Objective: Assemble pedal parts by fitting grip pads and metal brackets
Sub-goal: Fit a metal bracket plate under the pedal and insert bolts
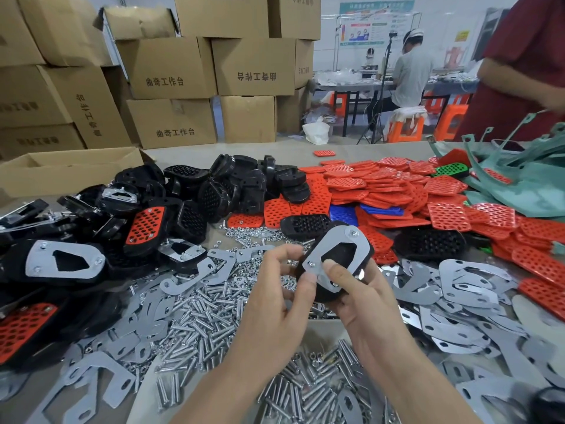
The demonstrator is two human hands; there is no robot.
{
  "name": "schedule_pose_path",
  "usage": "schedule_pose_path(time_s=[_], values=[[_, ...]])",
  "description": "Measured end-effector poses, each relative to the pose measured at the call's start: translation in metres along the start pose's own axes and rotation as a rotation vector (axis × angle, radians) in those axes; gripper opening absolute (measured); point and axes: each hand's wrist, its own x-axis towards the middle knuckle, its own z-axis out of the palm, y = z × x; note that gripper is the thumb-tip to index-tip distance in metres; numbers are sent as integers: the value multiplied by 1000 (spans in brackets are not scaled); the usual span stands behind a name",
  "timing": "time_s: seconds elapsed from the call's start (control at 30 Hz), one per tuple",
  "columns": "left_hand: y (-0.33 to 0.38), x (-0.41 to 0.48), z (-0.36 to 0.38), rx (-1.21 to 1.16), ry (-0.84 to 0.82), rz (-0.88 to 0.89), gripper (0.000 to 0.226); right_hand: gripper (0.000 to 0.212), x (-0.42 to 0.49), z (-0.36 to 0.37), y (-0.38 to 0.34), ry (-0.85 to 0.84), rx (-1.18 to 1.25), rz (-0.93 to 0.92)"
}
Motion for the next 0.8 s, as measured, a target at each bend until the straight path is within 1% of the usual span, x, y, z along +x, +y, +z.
schedule_pose_path(time_s=[0.1,0.17,0.27,0.4,0.5,0.63,0.67,0.73,0.8], values=[[0,0,3,47,-30,40,17,30,-1,-1,0,10,-2,5],[0,0,3,26,-46,36,21,30,0,-1,1,11,4,7],[0,-2,1,-35,-37,0,29,36,1,0,1,-3,25,0],[1,-1,2,33,1,37,16,43,1,-2,3,-19,27,-8],[1,1,1,33,-10,34,15,48,2,-4,3,-20,42,-3],[2,2,0,18,-5,48,15,37,0,-5,4,-35,14,2],[2,2,0,17,1,60,14,36,0,-4,5,-45,8,3],[-1,2,1,59,33,75,12,40,0,-3,6,-53,3,-1],[-2,2,1,87,98,40,13,46,0,-2,6,-60,3,-7]])
